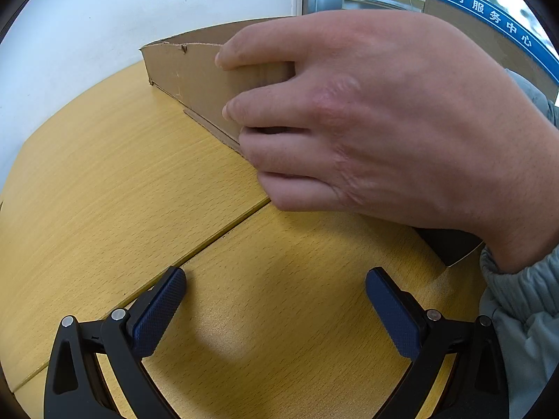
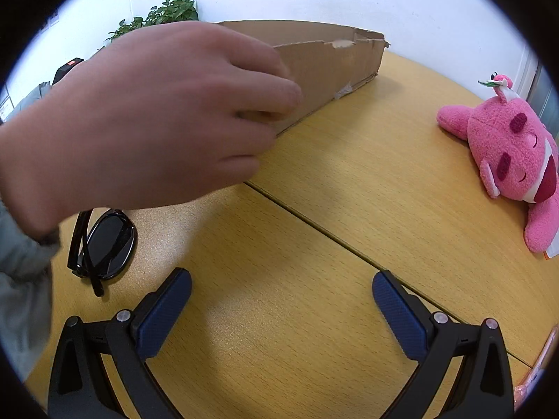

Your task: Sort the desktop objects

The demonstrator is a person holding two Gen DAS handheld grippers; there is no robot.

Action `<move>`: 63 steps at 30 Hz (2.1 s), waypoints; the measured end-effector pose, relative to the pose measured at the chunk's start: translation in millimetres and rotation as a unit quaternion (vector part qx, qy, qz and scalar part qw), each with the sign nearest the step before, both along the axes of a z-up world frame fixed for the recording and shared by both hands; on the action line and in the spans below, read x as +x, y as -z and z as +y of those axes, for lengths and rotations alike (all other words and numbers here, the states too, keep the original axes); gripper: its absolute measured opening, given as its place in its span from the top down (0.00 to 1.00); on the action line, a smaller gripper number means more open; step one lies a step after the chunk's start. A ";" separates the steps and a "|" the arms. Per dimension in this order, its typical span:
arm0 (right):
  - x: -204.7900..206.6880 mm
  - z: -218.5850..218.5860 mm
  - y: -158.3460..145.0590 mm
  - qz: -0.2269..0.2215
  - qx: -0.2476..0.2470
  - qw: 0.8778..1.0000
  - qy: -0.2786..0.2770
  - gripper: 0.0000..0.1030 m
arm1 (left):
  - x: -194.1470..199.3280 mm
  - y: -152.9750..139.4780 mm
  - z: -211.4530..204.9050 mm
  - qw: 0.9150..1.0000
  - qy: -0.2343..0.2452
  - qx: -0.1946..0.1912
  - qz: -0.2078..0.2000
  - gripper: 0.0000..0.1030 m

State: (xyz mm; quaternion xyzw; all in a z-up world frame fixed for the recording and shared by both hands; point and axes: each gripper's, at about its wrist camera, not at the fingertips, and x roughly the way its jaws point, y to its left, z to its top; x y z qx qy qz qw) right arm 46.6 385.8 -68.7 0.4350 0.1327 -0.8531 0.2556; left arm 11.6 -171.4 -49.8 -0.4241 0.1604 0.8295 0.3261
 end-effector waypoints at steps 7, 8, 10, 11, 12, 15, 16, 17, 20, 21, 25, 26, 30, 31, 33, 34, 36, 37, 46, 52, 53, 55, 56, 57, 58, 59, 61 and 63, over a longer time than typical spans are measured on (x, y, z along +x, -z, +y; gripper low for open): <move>0.6 -0.8 0.1 0.000 0.000 1.000 0.000 0.00 | -0.9 -0.4 0.0 1.000 0.000 0.000 0.000 0.00; 0.7 -0.7 0.1 0.000 0.000 1.000 0.000 0.00 | -1.1 -0.4 0.3 1.000 0.000 0.000 0.000 0.00; 0.9 -0.9 0.1 0.000 0.000 1.000 0.000 0.00 | -1.3 -0.5 0.2 1.000 0.000 0.000 0.000 0.00; 0.8 -0.6 0.1 0.000 0.000 1.000 0.000 0.00 | -1.3 -0.7 0.0 1.000 0.000 0.000 0.000 0.00; 0.9 -0.7 0.1 0.000 0.000 1.000 0.000 0.00 | -1.6 -0.6 0.5 1.000 0.000 0.000 0.000 0.00; 1.2 -1.0 0.1 0.000 0.000 1.000 0.000 0.00 | -2.1 -0.7 0.5 1.000 0.000 0.000 0.000 0.00; 1.0 -0.6 0.1 0.000 0.000 1.000 0.000 0.00 | -2.1 -0.8 0.4 1.000 0.000 0.000 0.000 0.00; 1.2 -0.6 0.1 0.000 0.000 1.000 0.000 0.00 | -2.4 -0.8 0.4 1.000 0.000 0.000 0.000 0.00; 1.2 -0.6 0.1 0.000 0.000 1.000 0.000 0.00 | -2.8 -0.9 0.4 1.000 0.000 0.000 0.000 0.00; 1.3 -0.6 0.1 0.000 0.000 1.000 0.000 0.00 | -2.9 -0.9 0.6 1.000 0.000 0.000 0.000 0.00; 1.5 -0.7 0.1 0.000 0.000 1.000 0.000 0.00 | -3.3 -1.1 0.7 1.000 0.000 0.000 0.000 0.00; 1.4 -0.6 0.1 0.000 0.000 1.000 0.000 0.00 | -3.6 -1.1 0.6 1.000 0.000 0.000 0.000 0.00; 1.6 -0.6 0.1 0.000 0.000 1.000 0.000 0.00 | -4.1 -1.2 0.7 1.000 0.000 0.000 0.000 0.00; 1.9 -1.1 0.1 0.000 0.000 1.000 0.000 0.00 | -4.1 -1.3 0.6 1.000 0.000 0.000 0.000 0.00; 1.5 -0.6 0.0 0.000 0.000 1.000 0.001 0.00 | -4.2 -1.5 0.4 1.000 0.000 0.000 0.000 0.00; 1.5 -2.0 0.0 0.000 0.001 1.000 0.007 0.00 | -4.3 -1.4 0.8 1.000 0.000 0.000 0.000 0.00; 0.9 -3.0 -0.6 0.000 -0.001 1.000 0.022 0.00 | -3.2 -2.0 2.7 0.999 -0.036 0.000 0.000 0.00; -0.5 -4.8 -0.4 -0.001 -0.002 0.999 0.046 0.00 | 0.2 -2.3 4.2 0.998 -0.065 0.000 0.000 0.00; 4.2 -14.1 -0.6 0.000 0.000 0.965 0.263 0.00 | 15.5 5.0 -2.4 0.981 -0.192 0.002 0.000 0.00; 10.3 -15.7 -4.6 -0.017 0.006 0.956 0.292 0.00 | 12.4 -3.3 0.4 0.969 -0.246 -0.020 -0.030 0.00; 17.2 -19.2 -4.9 -0.023 0.007 0.953 0.303 0.00 | 15.7 -6.4 1.2 0.963 -0.267 -0.026 -0.032 0.00; 34.7 -32.4 -6.7 -0.024 0.017 0.955 0.294 0.00 | 35.7 -20.0 -2.1 0.949 -0.315 -0.019 0.005 0.01; 44.9 -42.5 -8.8 -0.016 0.031 0.959 0.282 0.00 | 51.7 -33.8 -2.1 0.945 -0.326 -0.002 0.032 0.01; 55.5 -52.2 -12.1 -0.005 0.049 0.961 0.273 0.00 | 68.6 -49.3 -0.9 0.941 -0.334 0.017 0.057 0.01; 70.8 -67.0 -19.3 0.011 0.069 0.963 0.259 0.00 | 87.1 -67.0 2.1 0.935 -0.343 0.031 0.084 0.01; 84.7 -79.7 -28.1 0.023 0.074 0.966 0.248 0.00 | 106.2 -86.3 7.8 0.930 -0.349 0.046 0.107 0.00; 116.8 -106.1 -61.0 0.054 0.039 0.971 0.229 0.00 | 139.6 -120.0 21.4 0.928 -0.340 0.079 0.131 0.00; 141.0 -122.9 -92.3 0.085 -0.017 0.972 0.217 0.00 | 168.2 -147.4 42.8 0.933 -0.314 0.112 0.135 0.00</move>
